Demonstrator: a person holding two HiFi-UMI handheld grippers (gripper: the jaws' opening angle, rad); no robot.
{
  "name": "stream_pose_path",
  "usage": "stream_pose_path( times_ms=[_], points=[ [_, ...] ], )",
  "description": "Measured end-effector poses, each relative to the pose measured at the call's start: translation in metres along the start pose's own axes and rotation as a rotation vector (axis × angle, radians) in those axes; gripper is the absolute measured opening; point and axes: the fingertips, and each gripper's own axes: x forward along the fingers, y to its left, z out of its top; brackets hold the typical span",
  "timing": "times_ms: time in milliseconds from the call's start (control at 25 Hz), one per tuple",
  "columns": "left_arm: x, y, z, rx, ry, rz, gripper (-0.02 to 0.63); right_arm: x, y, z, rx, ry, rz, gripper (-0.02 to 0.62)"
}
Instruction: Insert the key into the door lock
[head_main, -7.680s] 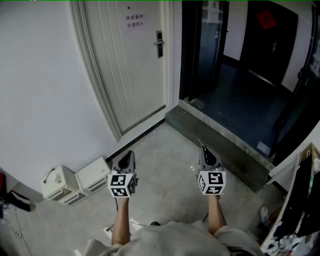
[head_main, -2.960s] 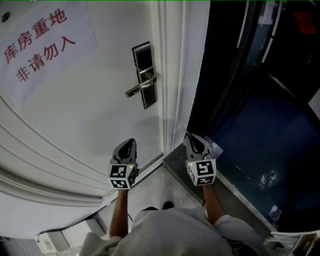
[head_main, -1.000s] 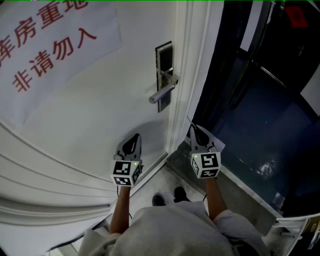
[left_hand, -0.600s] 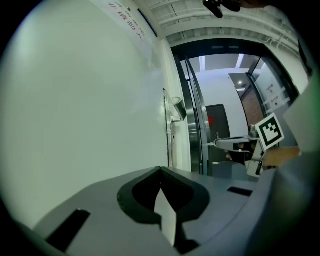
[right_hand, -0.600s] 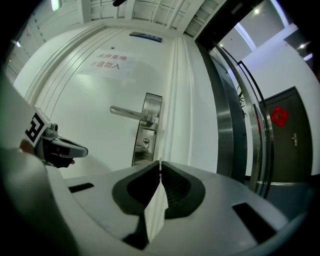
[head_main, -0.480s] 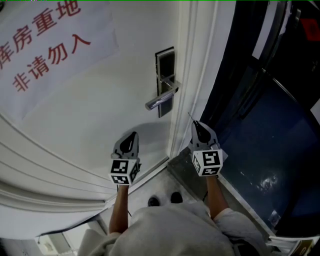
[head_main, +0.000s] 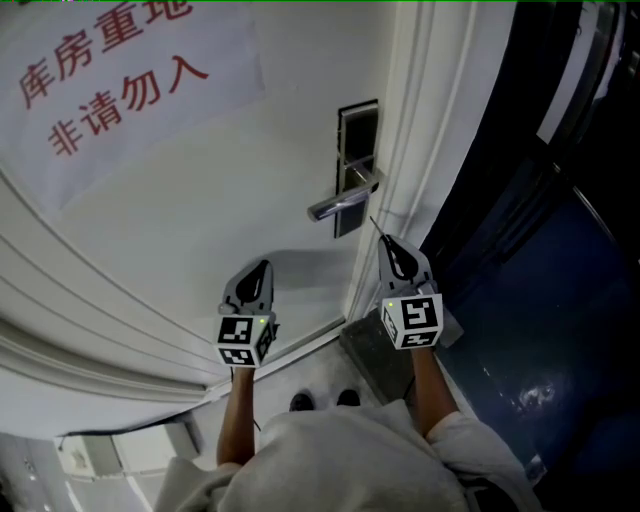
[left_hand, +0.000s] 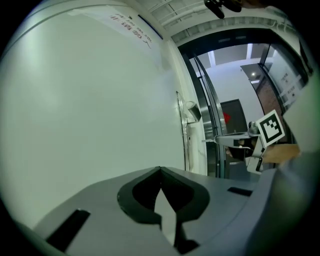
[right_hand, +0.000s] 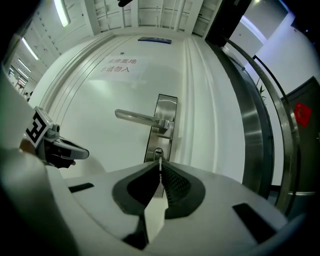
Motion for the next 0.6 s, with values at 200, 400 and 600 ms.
stream_pose_path(
  times_ms=[200, 400, 600],
  points=[
    [-0.007, 0.007, -0.001, -0.004, 0.0, 0.04, 0.017, 0.01, 0.006, 0.007, -0.032, -0.01, 0.041, 0.029],
    [-0.01, 0.011, -0.004, -0.008, 0.005, 0.06, 0.017, 0.017, 0.012, 0.014, -0.135, -0.021, 0.084, 0.029],
    [-0.004, 0.005, -0.004, -0.014, 0.003, 0.05, 0.017, 0.021, 0.015, 0.024, -0.355, -0.039, 0.11, 0.029]
  ],
)
